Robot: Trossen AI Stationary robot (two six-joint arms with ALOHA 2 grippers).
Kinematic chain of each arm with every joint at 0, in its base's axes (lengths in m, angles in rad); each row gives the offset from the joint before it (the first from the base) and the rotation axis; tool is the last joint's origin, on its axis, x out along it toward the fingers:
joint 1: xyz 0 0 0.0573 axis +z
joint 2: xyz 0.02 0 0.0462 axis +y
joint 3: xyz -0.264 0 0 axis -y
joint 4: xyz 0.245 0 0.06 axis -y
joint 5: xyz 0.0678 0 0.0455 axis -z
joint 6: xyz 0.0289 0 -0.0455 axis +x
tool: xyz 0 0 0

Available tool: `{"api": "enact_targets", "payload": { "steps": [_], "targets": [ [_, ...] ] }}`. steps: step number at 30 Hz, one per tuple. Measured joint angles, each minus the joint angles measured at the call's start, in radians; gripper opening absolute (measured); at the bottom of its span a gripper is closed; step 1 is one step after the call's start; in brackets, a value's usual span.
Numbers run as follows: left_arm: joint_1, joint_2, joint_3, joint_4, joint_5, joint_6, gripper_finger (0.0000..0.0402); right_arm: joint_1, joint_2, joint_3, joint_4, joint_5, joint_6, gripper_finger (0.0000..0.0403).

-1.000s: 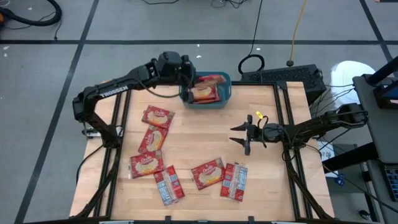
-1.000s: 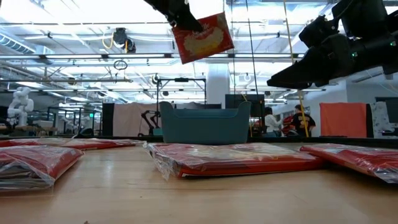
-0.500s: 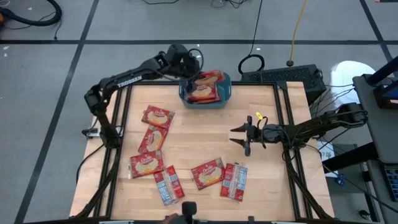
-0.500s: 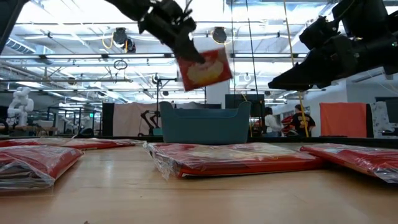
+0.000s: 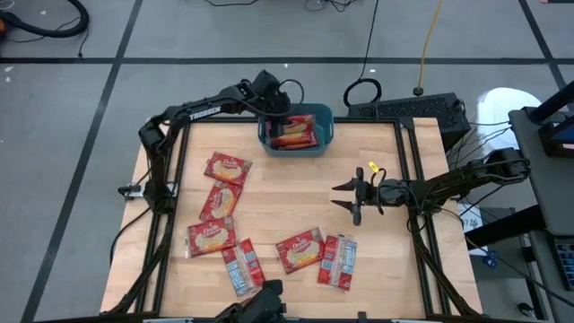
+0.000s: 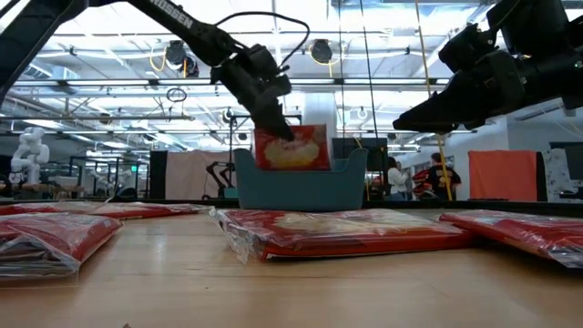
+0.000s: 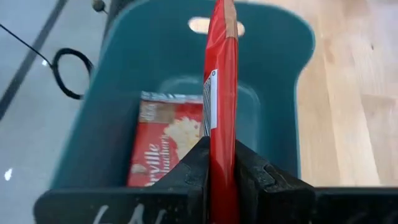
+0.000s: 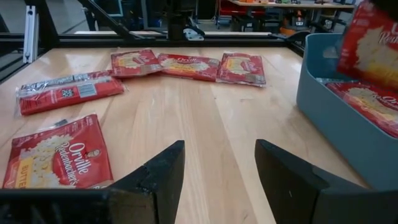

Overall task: Sort popcorn bags into baskets
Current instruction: Put the red popcorn bag into the blue bin

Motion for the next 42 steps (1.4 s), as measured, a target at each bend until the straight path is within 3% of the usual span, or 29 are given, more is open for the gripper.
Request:
{"api": "enact_targets", "payload": {
  "steps": [11,20,29,34,42],
  "targets": [
    [-0.003,0.013,0.0,-0.019,0.023,0.054,0.0049,0.0,0.0,0.0,0.001,0.0,-0.005,0.0187],
    [-0.002,0.032,0.0,-0.011,-0.068,0.073,0.0052,0.0,0.0,0.0,0.001,0.0,-0.003,0.0187],
    [0.005,0.04,0.0,0.031,-0.09,0.047,0.0116,0.0,0.0,0.0,0.001,0.0,-0.004,0.0187],
    [0.001,0.04,0.0,0.075,-0.194,0.047,0.0149,0.0,0.0,0.0,0.0,0.0,-0.005,0.0187],
    [0.001,0.04,0.0,0.113,-0.206,0.047,0.0161,0.0,0.0,0.0,0.0,0.0,-0.009,0.0187]
  ]
}}
